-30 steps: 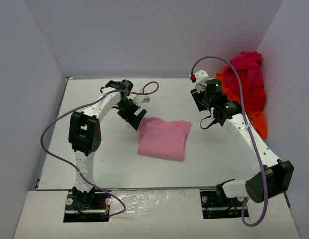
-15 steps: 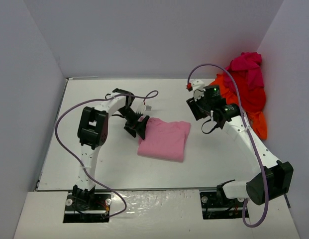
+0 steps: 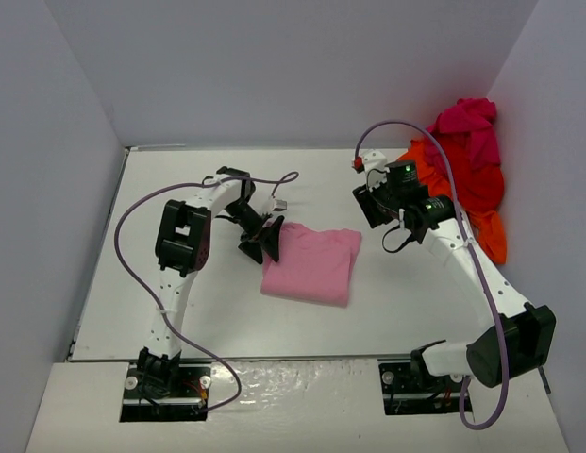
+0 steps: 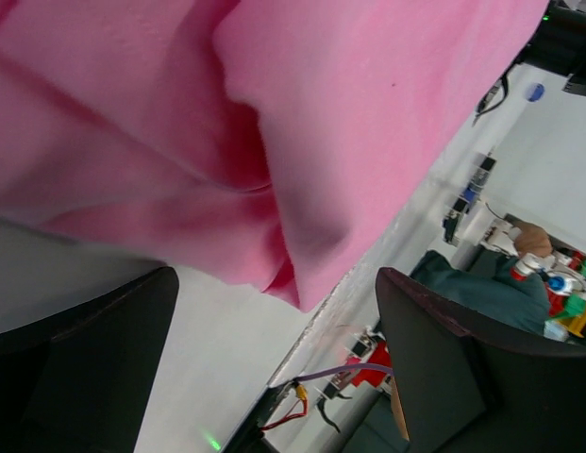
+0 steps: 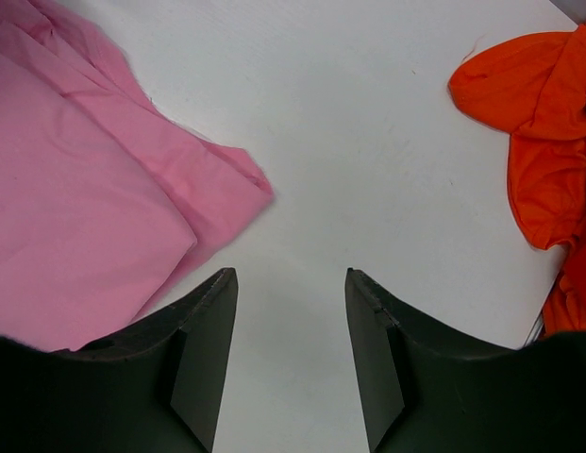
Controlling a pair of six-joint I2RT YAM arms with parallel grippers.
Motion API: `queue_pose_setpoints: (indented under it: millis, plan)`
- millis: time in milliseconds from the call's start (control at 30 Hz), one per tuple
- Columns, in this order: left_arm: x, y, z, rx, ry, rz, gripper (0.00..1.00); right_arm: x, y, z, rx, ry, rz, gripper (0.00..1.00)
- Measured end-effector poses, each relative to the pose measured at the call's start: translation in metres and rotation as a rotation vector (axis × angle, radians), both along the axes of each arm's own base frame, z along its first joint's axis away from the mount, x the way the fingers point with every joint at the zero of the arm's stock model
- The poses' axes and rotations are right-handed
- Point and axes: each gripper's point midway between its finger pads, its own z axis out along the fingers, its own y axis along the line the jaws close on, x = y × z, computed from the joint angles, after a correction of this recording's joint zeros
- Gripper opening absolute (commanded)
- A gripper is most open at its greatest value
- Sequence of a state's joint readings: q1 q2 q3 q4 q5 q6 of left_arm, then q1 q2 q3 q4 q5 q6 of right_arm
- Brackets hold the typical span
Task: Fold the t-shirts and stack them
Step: Fold the tshirt, then neatly place the folded tshirt to the corner
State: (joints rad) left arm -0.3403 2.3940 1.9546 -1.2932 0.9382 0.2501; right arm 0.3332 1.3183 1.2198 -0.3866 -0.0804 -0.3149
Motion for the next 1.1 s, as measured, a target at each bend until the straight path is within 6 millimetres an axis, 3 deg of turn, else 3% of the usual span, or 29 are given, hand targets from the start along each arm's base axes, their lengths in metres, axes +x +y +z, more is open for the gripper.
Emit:
queue_pose_setpoints:
  millis: [167, 300, 367, 400, 433, 500, 700, 867, 967, 1100]
  plan:
    - [-0.013, -0.018, 0.001, -0.032, 0.085, -0.02, 0.79, 0.001, 0.001, -0.004, 0.0, 0.012, 0.004, 0.47]
    - [-0.02, -0.029, 0.0, -0.044, 0.134, -0.034, 0.61, 0.002, 0.002, -0.009, -0.004, 0.025, 0.004, 0.47]
    - [-0.022, -0.032, -0.005, -0.042, 0.144, -0.043, 0.44, 0.002, 0.002, -0.01, -0.005, 0.03, 0.005, 0.47]
    - [-0.023, -0.034, -0.007, -0.041, 0.153, -0.045, 0.25, 0.002, 0.002, -0.012, -0.005, 0.033, 0.005, 0.47]
    - [-0.024, -0.035, -0.009, -0.038, 0.163, -0.047, 0.12, 0.003, 0.002, -0.013, -0.005, 0.037, 0.005, 0.47]
    - [-0.024, -0.036, -0.019, -0.025, 0.152, -0.061, 0.0, 0.003, 0.002, -0.014, -0.005, 0.041, 0.005, 0.47]
    - [-0.023, -0.033, -0.027, 0.02, 0.153, -0.052, 0.0, 0.004, -0.001, -0.014, -0.004, 0.043, -0.001, 0.47]
    - [0.002, -0.002, -0.027, 0.125, 0.055, -0.016, 0.0, 0.003, 0.0, -0.014, -0.002, 0.044, 0.004, 0.47]
    - [0.036, 0.036, -0.028, 0.212, -0.07, 0.036, 0.0, 0.003, 0.0, -0.014, -0.001, 0.044, 0.006, 0.47]
    - [0.095, 0.106, -0.029, 0.389, -0.266, 0.129, 0.0, 0.003, 0.002, -0.014, 0.003, 0.045, 0.012, 0.47]
